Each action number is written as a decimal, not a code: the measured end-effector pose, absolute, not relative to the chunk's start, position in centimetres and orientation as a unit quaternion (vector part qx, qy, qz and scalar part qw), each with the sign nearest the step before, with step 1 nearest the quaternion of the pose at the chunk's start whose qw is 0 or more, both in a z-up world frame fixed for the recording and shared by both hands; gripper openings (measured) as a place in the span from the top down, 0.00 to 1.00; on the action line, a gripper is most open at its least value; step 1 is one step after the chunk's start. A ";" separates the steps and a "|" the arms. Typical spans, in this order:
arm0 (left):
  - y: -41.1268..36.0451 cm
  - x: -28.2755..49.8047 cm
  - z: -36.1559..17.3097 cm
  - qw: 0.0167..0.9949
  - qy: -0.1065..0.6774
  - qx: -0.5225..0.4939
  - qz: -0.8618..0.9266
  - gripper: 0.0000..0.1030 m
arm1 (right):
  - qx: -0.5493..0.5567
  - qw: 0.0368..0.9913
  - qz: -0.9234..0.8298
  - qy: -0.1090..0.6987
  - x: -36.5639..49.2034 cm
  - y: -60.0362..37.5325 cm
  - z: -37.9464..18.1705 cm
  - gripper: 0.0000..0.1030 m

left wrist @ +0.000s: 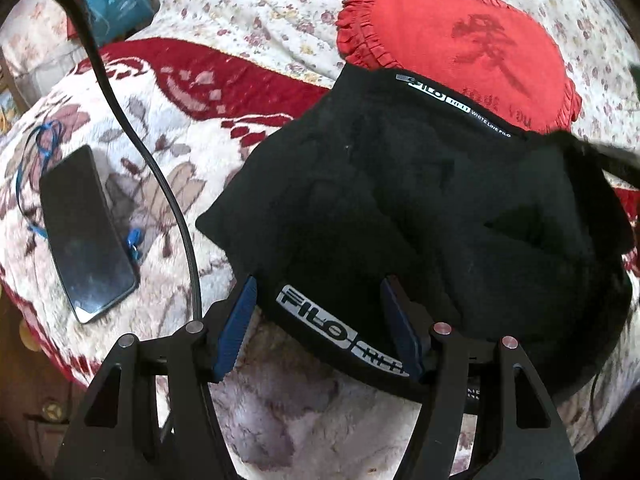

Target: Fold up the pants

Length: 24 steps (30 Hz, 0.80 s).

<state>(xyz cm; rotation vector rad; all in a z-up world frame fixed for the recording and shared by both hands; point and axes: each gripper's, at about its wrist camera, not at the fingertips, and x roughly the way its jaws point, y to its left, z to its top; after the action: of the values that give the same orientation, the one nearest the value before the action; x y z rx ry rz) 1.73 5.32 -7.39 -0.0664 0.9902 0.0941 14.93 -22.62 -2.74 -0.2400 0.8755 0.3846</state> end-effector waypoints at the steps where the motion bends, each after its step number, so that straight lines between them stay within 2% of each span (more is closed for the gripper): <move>1: 5.4 1.6 -7.3 0.879 0.474 -0.033 0.046 0.38 | -0.132 0.883 0.174 0.415 15.8 -22.2 -2.5 0.97; 5: 5.5 1.1 -7.0 0.879 0.473 -0.043 0.045 0.38 | -0.216 0.892 0.126 0.377 18.9 -19.8 -2.5 0.97; 12: 8.5 0.3 -4.6 0.887 0.449 -0.092 0.048 0.38 | -0.199 0.887 0.135 0.395 19.7 -19.0 -3.4 0.95; 13: 9.2 0.4 -4.5 0.886 0.449 -0.103 0.050 0.37 | -0.174 0.890 0.139 0.398 19.1 -19.9 -2.8 0.91; 15: 10.2 0.6 -4.7 0.880 0.454 -0.126 0.053 0.36 | -0.118 0.897 0.144 0.402 17.2 -22.3 -1.4 0.63; 16: 10.8 0.9 -5.0 0.875 0.460 -0.142 0.053 0.36 | -0.093 0.899 0.148 0.401 15.9 -23.6 -0.8 0.40; 17: 11.0 1.0 -5.2 0.872 0.462 -0.152 0.052 0.36 | -0.067 0.902 0.149 0.399 14.2 -25.2 -0.3 0.32; 24: 11.2 3.1 -7.2 0.852 0.481 -0.200 0.048 0.36 | -0.033 0.891 0.122 0.436 7.3 -31.8 -1.6 0.32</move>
<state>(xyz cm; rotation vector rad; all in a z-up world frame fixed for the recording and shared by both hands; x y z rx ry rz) 3.11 11.15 -7.21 -0.4207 1.0127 0.1008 7.33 -31.84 -1.60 -0.0694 0.9046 0.2528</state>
